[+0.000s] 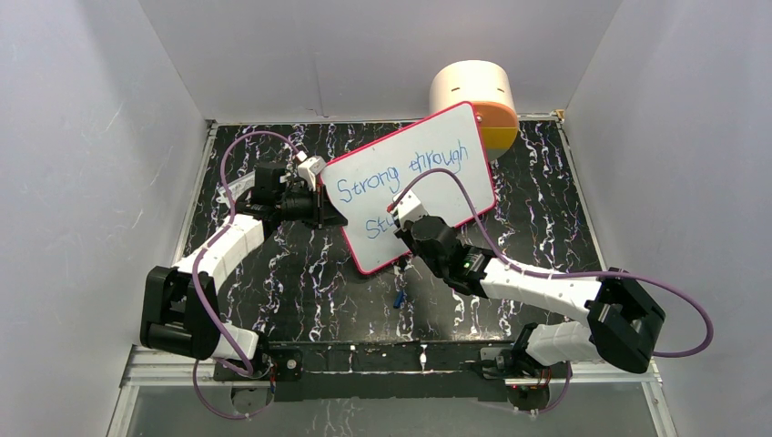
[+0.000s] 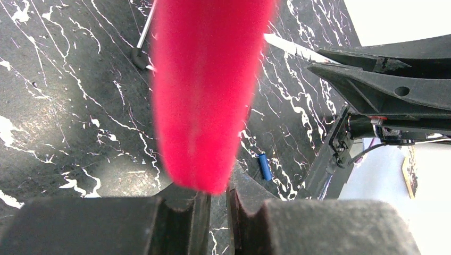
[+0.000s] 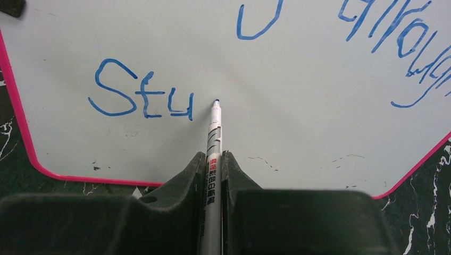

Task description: Write a sentence on the whiteboard

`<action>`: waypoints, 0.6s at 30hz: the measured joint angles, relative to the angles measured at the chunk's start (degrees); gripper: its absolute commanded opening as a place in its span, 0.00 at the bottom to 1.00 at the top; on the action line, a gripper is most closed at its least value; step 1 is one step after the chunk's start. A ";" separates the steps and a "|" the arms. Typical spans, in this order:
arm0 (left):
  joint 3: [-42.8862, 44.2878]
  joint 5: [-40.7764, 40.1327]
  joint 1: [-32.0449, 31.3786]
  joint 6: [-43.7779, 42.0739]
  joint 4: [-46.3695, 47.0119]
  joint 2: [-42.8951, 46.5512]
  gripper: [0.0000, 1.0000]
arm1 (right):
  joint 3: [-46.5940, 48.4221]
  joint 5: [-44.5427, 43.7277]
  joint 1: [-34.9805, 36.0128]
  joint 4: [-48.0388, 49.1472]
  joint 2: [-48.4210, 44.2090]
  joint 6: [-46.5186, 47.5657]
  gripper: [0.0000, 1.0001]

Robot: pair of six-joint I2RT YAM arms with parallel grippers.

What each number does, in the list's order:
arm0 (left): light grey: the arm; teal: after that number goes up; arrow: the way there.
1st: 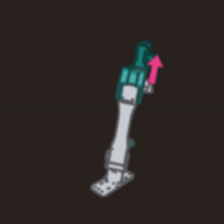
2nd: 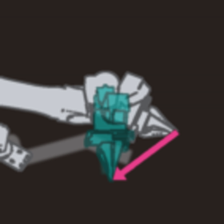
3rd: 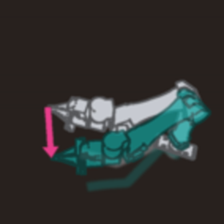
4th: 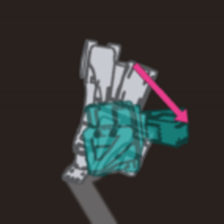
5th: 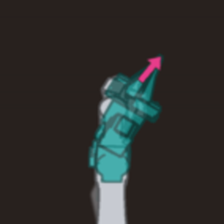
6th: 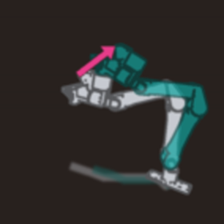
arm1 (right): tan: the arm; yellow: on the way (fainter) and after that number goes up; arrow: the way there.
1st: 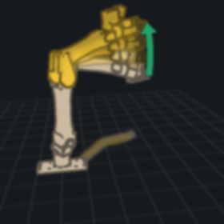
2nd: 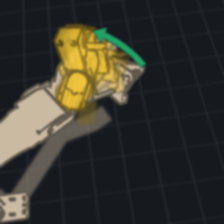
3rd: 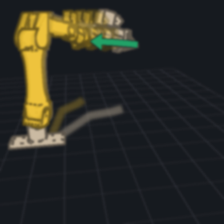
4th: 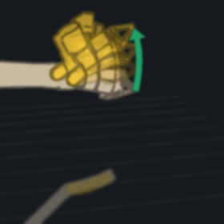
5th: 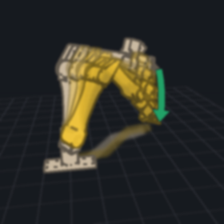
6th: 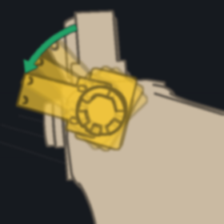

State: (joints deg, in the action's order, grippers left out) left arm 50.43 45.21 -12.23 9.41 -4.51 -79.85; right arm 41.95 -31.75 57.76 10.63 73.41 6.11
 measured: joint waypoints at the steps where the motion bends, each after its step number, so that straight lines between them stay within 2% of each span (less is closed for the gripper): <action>1: 0.00 0.04 0.00 -0.02 -0.02 0.00 0.00 | 0.00 0.02 0.00 0.31 0.00 0.07 0.00; 18: 0.00 0.04 0.00 -0.02 -0.11 0.00 0.00 | 0.00 1.95 0.00 1.55 0.00 0.33 0.00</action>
State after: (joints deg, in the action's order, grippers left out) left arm 50.43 45.25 -12.23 9.39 -4.62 -79.85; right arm 41.95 -29.80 57.76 12.19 73.41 6.44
